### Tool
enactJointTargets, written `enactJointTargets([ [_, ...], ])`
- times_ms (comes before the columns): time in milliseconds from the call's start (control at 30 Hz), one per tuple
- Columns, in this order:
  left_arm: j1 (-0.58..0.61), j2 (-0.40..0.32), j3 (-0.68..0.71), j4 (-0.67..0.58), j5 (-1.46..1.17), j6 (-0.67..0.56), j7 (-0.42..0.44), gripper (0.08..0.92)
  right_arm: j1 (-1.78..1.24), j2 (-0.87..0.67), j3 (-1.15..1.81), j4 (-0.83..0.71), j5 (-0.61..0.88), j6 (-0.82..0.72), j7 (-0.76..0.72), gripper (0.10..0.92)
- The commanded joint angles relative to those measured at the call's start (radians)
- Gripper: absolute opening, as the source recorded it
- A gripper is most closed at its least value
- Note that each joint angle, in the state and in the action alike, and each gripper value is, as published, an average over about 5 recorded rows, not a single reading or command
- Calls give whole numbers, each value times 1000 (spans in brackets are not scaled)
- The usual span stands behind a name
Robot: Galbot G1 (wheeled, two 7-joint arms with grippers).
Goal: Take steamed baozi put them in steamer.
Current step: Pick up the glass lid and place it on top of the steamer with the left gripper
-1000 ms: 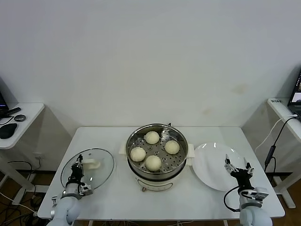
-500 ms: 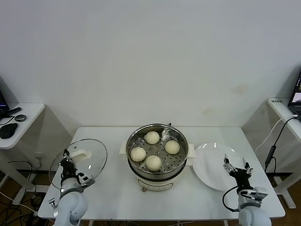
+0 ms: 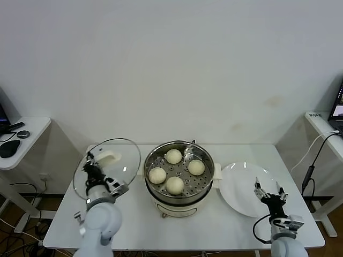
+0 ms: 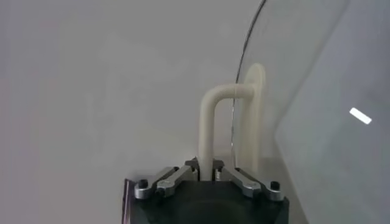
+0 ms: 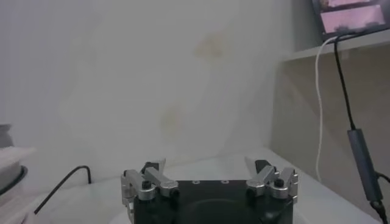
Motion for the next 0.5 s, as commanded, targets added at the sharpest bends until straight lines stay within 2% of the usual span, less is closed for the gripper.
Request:
enactJointTargets([
  [33, -137, -104, 243, 16, 92, 45, 104, 174, -2, 24, 7, -4, -14, 2, 1, 823],
  [300, -221, -116, 413, 81, 50, 44, 99, 174, -11, 30, 21, -1, -19, 0, 3, 823],
  [500, -272, -117, 492, 148, 51, 45, 85, 174, -8, 29, 20, -3, -20, -1, 4, 823],
])
